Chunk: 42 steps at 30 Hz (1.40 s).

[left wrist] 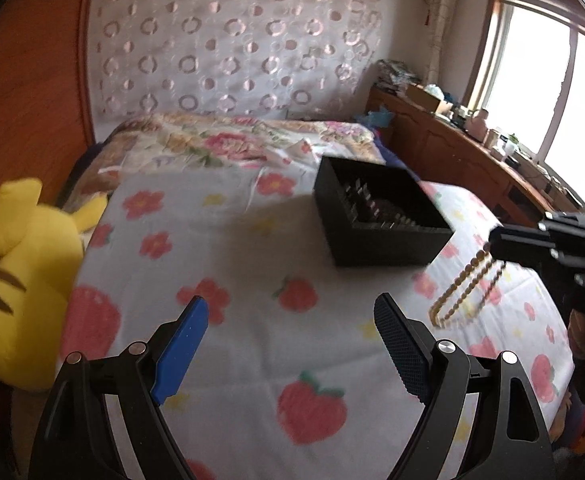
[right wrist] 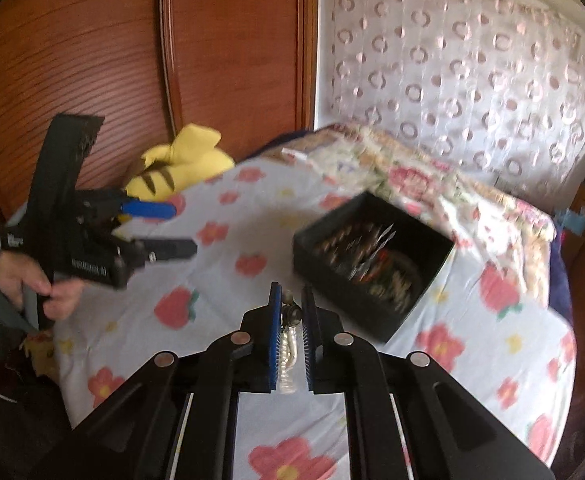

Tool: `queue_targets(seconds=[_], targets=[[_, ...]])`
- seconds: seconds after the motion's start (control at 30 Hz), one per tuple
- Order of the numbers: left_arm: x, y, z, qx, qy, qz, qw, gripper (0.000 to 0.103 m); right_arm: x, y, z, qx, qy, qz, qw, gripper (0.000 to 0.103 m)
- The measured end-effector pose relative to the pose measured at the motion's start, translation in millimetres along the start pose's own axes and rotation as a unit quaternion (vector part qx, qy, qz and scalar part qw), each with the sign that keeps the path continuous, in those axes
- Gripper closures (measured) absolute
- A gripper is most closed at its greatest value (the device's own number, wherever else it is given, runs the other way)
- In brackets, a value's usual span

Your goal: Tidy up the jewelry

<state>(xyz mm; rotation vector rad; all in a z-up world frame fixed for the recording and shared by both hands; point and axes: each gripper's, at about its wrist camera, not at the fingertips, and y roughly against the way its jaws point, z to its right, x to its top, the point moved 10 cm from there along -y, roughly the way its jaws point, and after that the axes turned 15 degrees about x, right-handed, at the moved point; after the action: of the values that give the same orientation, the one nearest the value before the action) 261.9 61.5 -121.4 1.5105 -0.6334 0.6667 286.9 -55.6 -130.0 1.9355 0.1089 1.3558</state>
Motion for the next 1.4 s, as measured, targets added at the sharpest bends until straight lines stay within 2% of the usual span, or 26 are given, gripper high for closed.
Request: queue_targets(seconds=[0.17,0.27,0.47,0.7,0.77,0.8,0.87,1.07,1.23,1.27,1.33,1.4], targets=[[31,2,18,-0.002,-0.017,0.028,0.9995,0.021,35,17,13,-0.018,0.017,0.029,0.999,0.092],[48,1,24,0.000,-0.022,0.045,0.9987,0.011,59,25,22,-0.026,0.028,0.044,0.998,0.092],[65,-9,30,0.009,-0.025,0.052,0.9983,0.011,81,14,45,-0.040,0.031,0.045,0.998,0.092],[62,-24,31,0.017,-0.017,0.042,0.9988,0.008,57,-23,77,-0.047,-0.010,0.015,0.999,0.090],[58,-25,32,0.019,-0.017,0.040,0.9989,0.008,48,-30,86,-0.055,-0.024,0.009,0.998,0.080],[57,-25,33,0.020,-0.017,0.039,0.9989,0.008,44,-31,89,-0.060,-0.030,0.010,0.998,0.067],[52,-23,37,0.019,-0.019,0.038,0.9989,0.008,38,-29,92,-0.059,-0.043,0.015,0.997,0.065],[38,-9,49,0.018,-0.027,0.038,0.9987,0.008,22,-2,86,-0.069,-0.071,0.037,0.994,0.065],[21,11,56,0.027,-0.024,0.047,0.9983,0.008,-9,24,71,-0.091,-0.105,0.060,0.988,0.057],[18,17,57,0.031,-0.024,0.050,0.9980,0.008,-18,30,66,-0.098,-0.110,0.065,0.987,0.055],[11,29,60,0.040,-0.023,0.058,0.9972,0.008,-31,42,54,-0.110,-0.117,0.077,0.984,0.042],[4,42,63,0.047,-0.021,0.068,0.9964,0.008,-39,52,44,-0.119,-0.122,0.089,0.981,0.033]])
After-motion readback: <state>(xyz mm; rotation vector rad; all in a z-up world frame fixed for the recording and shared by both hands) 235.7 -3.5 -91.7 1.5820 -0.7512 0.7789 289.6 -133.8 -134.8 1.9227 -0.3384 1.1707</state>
